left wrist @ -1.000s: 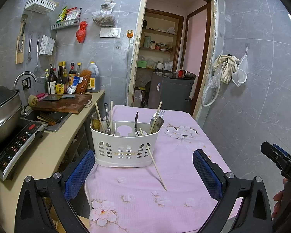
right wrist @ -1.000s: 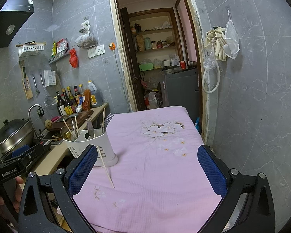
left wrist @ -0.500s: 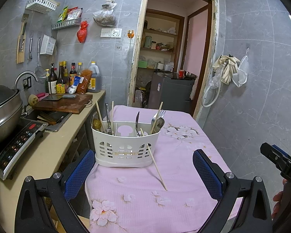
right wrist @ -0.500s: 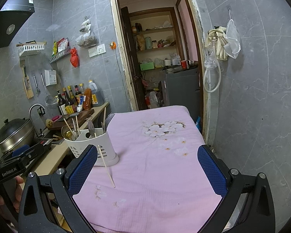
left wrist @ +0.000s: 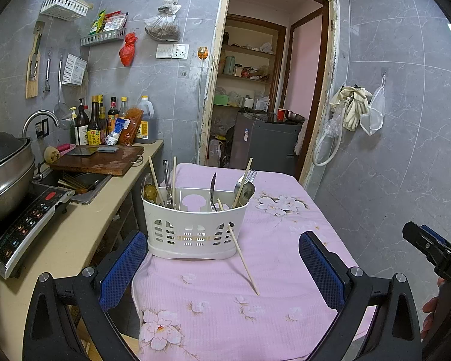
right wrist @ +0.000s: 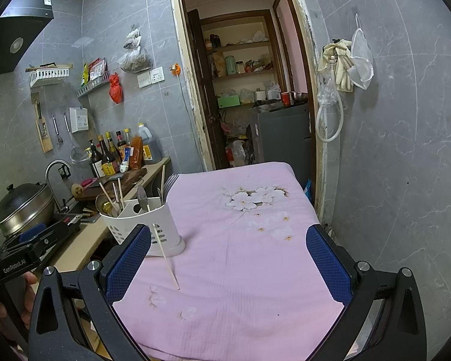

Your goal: Organize utensils

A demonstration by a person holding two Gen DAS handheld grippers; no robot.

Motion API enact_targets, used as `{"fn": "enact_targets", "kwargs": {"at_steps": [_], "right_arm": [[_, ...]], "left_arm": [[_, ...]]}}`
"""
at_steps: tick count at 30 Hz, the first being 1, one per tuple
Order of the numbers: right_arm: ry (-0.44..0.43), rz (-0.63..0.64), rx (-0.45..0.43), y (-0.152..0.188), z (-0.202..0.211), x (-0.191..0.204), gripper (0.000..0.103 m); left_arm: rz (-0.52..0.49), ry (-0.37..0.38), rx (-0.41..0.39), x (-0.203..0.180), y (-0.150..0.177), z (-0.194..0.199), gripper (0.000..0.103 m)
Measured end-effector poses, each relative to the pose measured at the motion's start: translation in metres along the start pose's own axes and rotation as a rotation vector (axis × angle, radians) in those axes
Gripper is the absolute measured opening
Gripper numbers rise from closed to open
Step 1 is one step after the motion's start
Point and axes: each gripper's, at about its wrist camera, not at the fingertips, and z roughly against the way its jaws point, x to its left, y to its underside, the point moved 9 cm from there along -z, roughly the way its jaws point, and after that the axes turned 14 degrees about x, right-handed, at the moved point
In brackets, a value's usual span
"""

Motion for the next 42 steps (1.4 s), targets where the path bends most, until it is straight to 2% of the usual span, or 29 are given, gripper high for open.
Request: {"fn": "enact_targets", "kwargs": {"at_steps": [42], "right_arm": [[-0.001, -0.003, 0.006, -0.0005, 0.0006, 0.0005, 0.101]], "left_arm": [[0.004, -0.018, -0.004, 0.0003, 0.0033, 0.0006, 0.102]]}}
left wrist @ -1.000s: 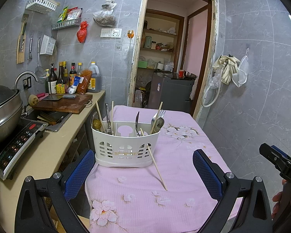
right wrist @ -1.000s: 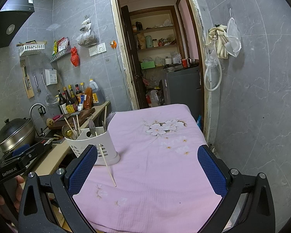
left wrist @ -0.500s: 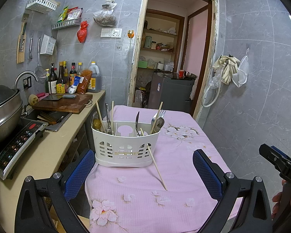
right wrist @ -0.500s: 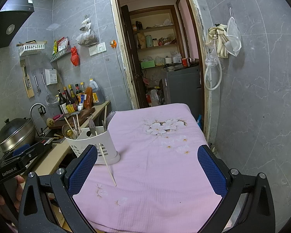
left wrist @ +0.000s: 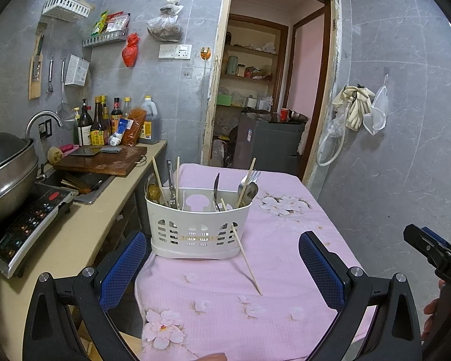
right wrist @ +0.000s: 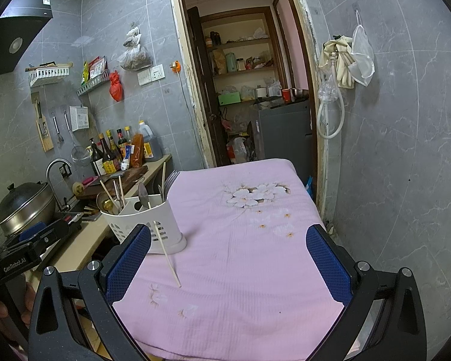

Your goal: Organize utensils

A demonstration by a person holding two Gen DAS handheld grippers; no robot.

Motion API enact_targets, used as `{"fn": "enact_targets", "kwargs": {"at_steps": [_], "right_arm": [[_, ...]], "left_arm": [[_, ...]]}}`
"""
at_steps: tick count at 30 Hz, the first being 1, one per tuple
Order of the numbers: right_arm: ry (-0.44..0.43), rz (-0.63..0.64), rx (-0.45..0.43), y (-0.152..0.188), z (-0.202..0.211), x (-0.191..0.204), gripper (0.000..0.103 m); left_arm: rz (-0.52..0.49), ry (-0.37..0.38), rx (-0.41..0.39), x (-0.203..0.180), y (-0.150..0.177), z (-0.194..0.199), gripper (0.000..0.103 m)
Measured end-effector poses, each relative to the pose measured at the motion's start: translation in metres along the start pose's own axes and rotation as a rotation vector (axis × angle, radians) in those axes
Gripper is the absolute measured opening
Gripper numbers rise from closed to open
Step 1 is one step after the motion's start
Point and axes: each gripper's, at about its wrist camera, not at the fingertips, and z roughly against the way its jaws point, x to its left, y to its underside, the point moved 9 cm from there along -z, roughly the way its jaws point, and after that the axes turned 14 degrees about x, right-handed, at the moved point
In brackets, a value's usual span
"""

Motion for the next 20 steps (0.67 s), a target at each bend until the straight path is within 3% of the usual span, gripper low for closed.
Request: {"fn": "enact_targets", "kwargs": {"at_steps": [20], "right_arm": [[0.000, -0.001, 0.004, 0.0001, 0.0006, 0.0012, 0.101]], "left_arm": [[-0.002, 0.002, 0.000, -0.0010, 0.0016, 0.0027, 0.102]]}}
